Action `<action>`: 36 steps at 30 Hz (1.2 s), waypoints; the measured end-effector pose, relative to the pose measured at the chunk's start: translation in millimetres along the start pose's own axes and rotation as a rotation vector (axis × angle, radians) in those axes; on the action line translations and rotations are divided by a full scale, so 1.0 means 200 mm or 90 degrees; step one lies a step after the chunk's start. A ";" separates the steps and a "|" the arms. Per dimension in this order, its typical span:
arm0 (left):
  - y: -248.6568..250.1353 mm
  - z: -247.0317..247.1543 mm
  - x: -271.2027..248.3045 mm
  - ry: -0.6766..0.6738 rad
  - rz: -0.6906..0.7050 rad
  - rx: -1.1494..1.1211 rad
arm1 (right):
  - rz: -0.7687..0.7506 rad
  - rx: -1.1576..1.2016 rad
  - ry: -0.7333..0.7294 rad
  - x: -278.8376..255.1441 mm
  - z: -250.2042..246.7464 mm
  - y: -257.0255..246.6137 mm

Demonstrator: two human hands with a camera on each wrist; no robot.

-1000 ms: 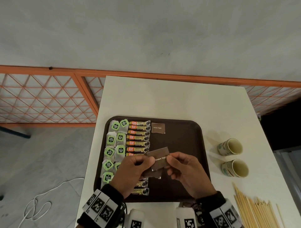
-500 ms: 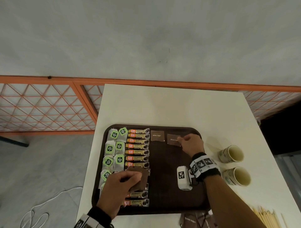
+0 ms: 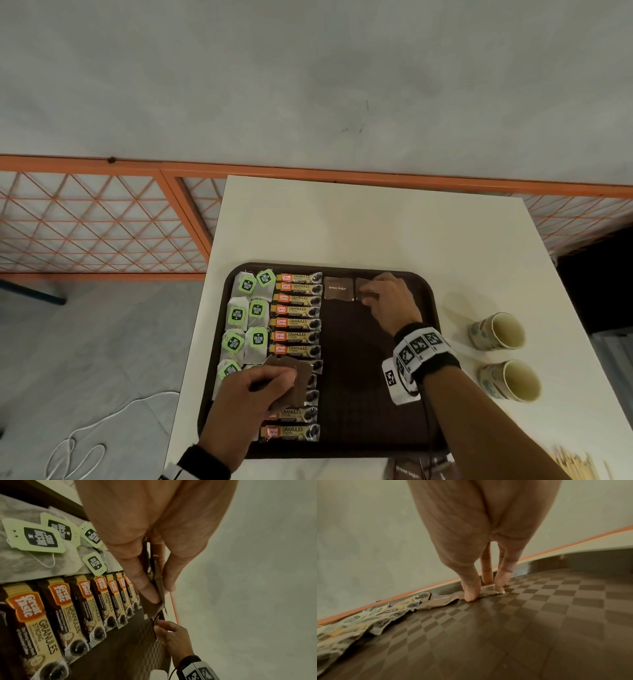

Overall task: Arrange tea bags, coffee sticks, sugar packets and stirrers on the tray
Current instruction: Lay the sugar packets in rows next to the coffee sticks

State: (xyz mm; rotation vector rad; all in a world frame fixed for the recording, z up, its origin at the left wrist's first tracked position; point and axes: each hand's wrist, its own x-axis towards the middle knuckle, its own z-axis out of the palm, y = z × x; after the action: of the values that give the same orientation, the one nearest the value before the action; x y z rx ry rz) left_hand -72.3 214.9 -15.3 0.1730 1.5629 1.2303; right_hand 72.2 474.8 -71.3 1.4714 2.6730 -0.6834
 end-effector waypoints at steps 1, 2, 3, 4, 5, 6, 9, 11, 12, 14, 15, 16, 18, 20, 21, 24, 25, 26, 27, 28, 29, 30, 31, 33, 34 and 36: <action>0.00 0.00 0.00 0.001 -0.001 -0.001 | -0.005 0.001 0.001 0.00 0.00 0.00; 0.00 0.00 0.00 0.000 -0.004 -0.005 | -0.011 0.003 0.002 0.00 0.00 -0.01; 0.00 0.00 0.00 -0.002 -0.007 -0.011 | -0.015 0.005 0.002 0.00 0.00 -0.01; 0.00 0.00 0.00 -0.005 -0.008 -0.019 | -0.016 0.005 -0.001 0.00 0.00 -0.01; 0.00 0.00 0.00 -0.010 -0.006 -0.025 | -0.015 0.004 -0.004 -0.01 0.00 -0.02; 0.01 0.00 0.00 -0.014 -0.002 -0.030 | -0.011 0.005 -0.006 -0.01 0.00 -0.02; 0.02 0.01 -0.01 -0.025 0.014 -0.064 | -0.004 0.034 0.038 -0.08 -0.05 -0.06; 0.03 0.01 -0.02 -0.030 0.020 -0.105 | -0.022 0.095 0.079 -0.19 -0.13 -0.13; 0.04 0.02 -0.02 -0.035 0.023 -0.121 | -0.037 0.134 0.062 -0.27 -0.18 -0.18; 0.04 0.03 -0.01 -0.042 0.035 -0.128 | -0.059 0.231 -0.073 -0.44 -0.25 -0.30; 0.05 0.05 -0.02 -0.045 0.045 -0.123 | -0.060 0.291 -0.147 -0.52 -0.26 -0.36; 0.06 0.07 -0.02 -0.051 0.055 -0.119 | -0.051 0.350 -0.197 -0.60 -0.27 -0.40; 0.07 0.10 -0.04 -0.073 0.069 -0.132 | -0.007 0.452 -0.209 -0.69 -0.26 -0.44; 0.09 0.13 -0.06 -0.106 0.069 -0.149 | 0.051 0.553 -0.187 -0.75 -0.25 -0.45; 0.09 0.13 -0.07 -0.122 0.067 -0.148 | 0.080 0.607 -0.182 -0.77 -0.26 -0.44; 0.10 0.13 -0.10 -0.146 0.066 -0.138 | 0.162 0.786 -0.165 -0.83 -0.29 -0.41; 0.09 0.12 -0.11 -0.143 0.065 -0.141 | 0.182 0.822 -0.152 -0.84 -0.30 -0.40; 0.09 0.12 -0.12 -0.135 0.063 -0.142 | 0.196 0.847 -0.138 -0.85 -0.32 -0.39; 0.09 0.11 -0.12 -0.119 0.064 -0.131 | 0.204 0.863 -0.128 -0.86 -0.33 -0.37; 0.08 0.10 -0.12 -0.098 0.067 -0.110 | 0.206 0.873 -0.123 -0.87 -0.34 -0.36; 0.08 0.10 -0.12 -0.079 0.074 -0.084 | 0.205 0.879 -0.123 -0.88 -0.34 -0.35; 0.08 0.11 -0.13 -0.068 0.080 -0.060 | 0.206 0.880 -0.122 -0.88 -0.35 -0.35; 0.08 0.12 -0.14 -0.066 0.085 -0.038 | 0.207 0.881 -0.121 -0.88 -0.35 -0.35; 0.10 0.16 -0.16 -0.087 0.081 -0.016 | 0.206 0.885 -0.113 -0.89 -0.34 -0.37; 0.11 0.18 -0.18 -0.102 0.074 -0.014 | 0.206 0.891 -0.110 -0.89 -0.33 -0.38; 0.12 0.21 -0.19 -0.113 0.090 0.032 | 0.209 0.913 -0.118 -0.90 -0.31 -0.39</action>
State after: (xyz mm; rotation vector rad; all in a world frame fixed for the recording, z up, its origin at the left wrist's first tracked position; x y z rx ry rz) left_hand -35.2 226.2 31.1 0.4198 1.4472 1.2494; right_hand 121.2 318.3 52.8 1.6644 1.5043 -2.7368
